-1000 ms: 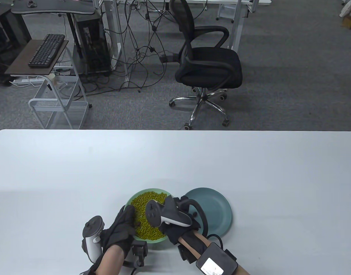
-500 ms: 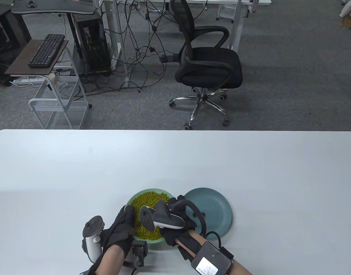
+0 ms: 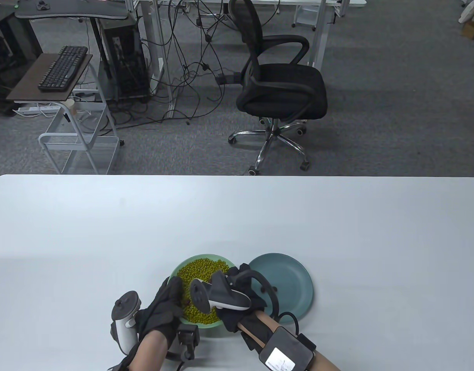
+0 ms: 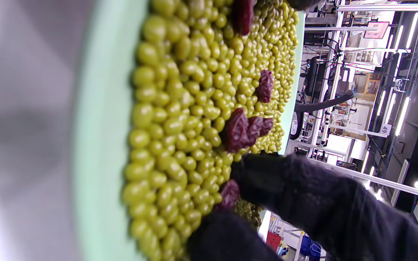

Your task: Pick cranberries with hand pinch into plate

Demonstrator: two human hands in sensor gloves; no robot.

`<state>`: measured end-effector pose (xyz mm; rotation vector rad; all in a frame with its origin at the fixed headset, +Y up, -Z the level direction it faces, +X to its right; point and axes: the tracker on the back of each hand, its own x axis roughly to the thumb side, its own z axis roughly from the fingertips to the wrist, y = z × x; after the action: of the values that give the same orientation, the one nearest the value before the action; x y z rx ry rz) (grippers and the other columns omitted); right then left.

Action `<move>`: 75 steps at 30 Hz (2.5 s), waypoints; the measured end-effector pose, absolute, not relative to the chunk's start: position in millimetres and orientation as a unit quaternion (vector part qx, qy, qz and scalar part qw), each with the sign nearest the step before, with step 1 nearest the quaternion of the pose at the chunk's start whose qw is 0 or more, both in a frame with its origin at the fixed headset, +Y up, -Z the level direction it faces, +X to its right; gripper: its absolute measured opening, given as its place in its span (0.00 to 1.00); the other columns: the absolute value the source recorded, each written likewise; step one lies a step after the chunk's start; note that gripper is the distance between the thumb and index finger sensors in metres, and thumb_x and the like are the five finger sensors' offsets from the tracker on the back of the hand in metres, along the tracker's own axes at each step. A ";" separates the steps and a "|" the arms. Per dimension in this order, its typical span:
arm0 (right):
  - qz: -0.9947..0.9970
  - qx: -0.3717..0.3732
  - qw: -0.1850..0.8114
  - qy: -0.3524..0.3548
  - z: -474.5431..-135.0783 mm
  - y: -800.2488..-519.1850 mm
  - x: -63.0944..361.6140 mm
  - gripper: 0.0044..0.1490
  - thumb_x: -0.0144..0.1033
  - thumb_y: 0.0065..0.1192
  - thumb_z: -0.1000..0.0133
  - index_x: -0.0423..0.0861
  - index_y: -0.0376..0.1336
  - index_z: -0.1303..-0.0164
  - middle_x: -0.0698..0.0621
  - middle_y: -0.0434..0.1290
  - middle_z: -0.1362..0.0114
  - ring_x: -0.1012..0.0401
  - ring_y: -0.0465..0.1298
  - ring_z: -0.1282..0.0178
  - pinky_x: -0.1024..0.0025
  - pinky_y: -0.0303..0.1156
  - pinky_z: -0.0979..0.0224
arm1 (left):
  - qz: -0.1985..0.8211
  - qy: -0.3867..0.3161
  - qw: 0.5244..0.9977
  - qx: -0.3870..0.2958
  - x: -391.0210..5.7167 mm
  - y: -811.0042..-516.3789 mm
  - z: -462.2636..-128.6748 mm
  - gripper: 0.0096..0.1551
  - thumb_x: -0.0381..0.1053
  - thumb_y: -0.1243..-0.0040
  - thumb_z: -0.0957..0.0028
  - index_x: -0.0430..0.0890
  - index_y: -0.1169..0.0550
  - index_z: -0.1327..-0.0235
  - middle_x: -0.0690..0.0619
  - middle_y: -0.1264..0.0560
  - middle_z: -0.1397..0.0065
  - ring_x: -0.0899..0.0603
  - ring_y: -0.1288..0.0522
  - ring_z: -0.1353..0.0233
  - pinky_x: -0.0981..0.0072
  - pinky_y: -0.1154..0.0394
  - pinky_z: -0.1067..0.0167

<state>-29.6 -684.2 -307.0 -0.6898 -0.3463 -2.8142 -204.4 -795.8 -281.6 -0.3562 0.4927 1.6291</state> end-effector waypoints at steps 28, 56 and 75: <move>-0.954 -0.251 0.129 -0.100 -302.6 -685.1 -29.7 0.34 0.42 0.73 0.43 0.41 0.67 0.29 0.42 0.67 0.15 0.40 0.64 0.15 0.28 0.45 0.22 | 0.714 0.216 0.648 -0.156 -203.7 -795.9 -281.5 0.28 0.63 0.56 0.17 0.52 0.43 0.12 0.45 0.21 0.31 0.43 0.12 0.38 0.60 0.13 0.42; -0.953 -0.257 0.127 -0.101 -303.2 -687.0 -32.2 0.32 0.42 0.70 0.41 0.39 0.68 0.31 0.40 0.69 0.18 0.40 0.65 0.17 0.27 0.46 0.22 | 0.714 0.218 0.646 -0.157 -204.4 -795.9 -281.3 0.28 0.63 0.57 0.17 0.51 0.43 0.12 0.45 0.21 0.31 0.43 0.12 0.38 0.60 0.13 0.42; -0.964 -0.243 0.075 -0.081 -304.9 -674.3 -22.9 0.32 0.44 0.68 0.40 0.39 0.68 0.30 0.39 0.68 0.17 0.39 0.64 0.16 0.27 0.46 0.22 | 0.715 0.215 0.646 -0.158 -203.9 -795.9 -281.7 0.28 0.62 0.57 0.17 0.51 0.43 0.12 0.45 0.21 0.31 0.44 0.12 0.38 0.60 0.13 0.42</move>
<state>-22.9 -674.3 -304.9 -0.7286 -0.2443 -2.8912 -203.9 -795.9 -281.7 -0.3599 0.4883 1.6273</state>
